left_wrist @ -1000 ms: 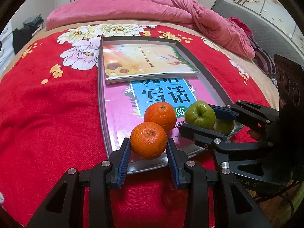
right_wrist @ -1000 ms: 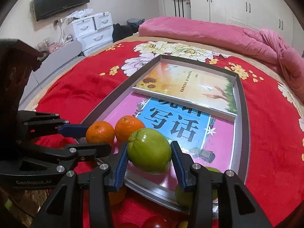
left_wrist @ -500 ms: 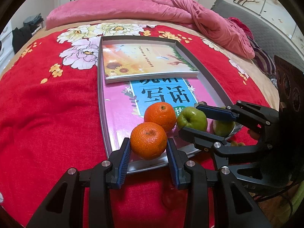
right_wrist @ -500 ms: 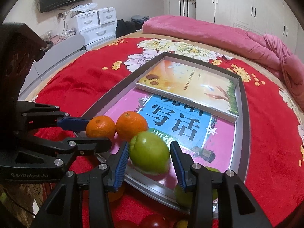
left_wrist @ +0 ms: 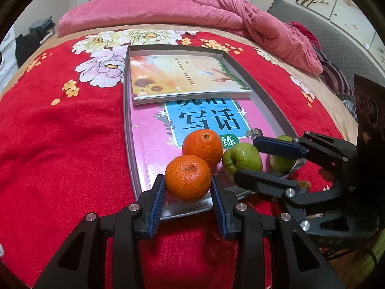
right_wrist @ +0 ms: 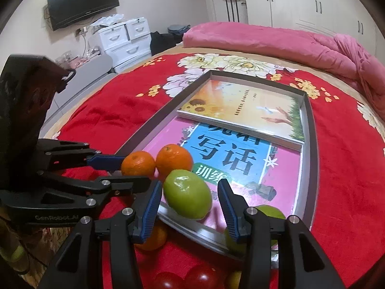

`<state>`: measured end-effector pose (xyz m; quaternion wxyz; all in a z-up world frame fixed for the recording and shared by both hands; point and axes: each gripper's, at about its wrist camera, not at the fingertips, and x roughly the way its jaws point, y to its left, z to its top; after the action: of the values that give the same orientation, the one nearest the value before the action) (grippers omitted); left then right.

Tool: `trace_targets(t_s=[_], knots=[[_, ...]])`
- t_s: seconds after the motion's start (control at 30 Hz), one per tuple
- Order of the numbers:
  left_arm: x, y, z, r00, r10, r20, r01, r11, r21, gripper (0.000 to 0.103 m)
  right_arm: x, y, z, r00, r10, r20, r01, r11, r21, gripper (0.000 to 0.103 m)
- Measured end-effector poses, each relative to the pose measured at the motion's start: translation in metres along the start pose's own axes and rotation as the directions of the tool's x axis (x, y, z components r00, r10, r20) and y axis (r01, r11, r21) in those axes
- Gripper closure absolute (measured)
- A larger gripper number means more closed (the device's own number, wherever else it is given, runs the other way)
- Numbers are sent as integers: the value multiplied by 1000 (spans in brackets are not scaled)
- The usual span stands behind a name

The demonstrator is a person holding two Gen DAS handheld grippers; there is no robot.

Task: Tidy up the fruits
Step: 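Open the left tool to release the orange while the right tool releases the green apple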

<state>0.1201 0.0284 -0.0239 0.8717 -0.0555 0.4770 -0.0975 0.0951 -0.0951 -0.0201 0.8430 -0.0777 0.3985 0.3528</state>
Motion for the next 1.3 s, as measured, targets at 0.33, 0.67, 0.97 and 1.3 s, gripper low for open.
trace_targets(t_s=[0.33,0.67,0.97,1.3], knots=[[-1,0,-1,1000,-15,-3,15,1000,-9,61,1,5,-1,1000,5,-4,-5,1000,-17,55],[-5,1,-1,1000,-31,2,32,999,-21,58,-1,7,-1,1000,9,-3,-9,1000,-25,55],[-12,6,-2,999,-28,23,29,998,-48,49,-3,6,0,1000,16,3,-16,1000,-14,55],[-23,10,-1,996,-61,60,65,995,-73,39,-7,4,0,1000,1,10,-1,1000,-7,50]])
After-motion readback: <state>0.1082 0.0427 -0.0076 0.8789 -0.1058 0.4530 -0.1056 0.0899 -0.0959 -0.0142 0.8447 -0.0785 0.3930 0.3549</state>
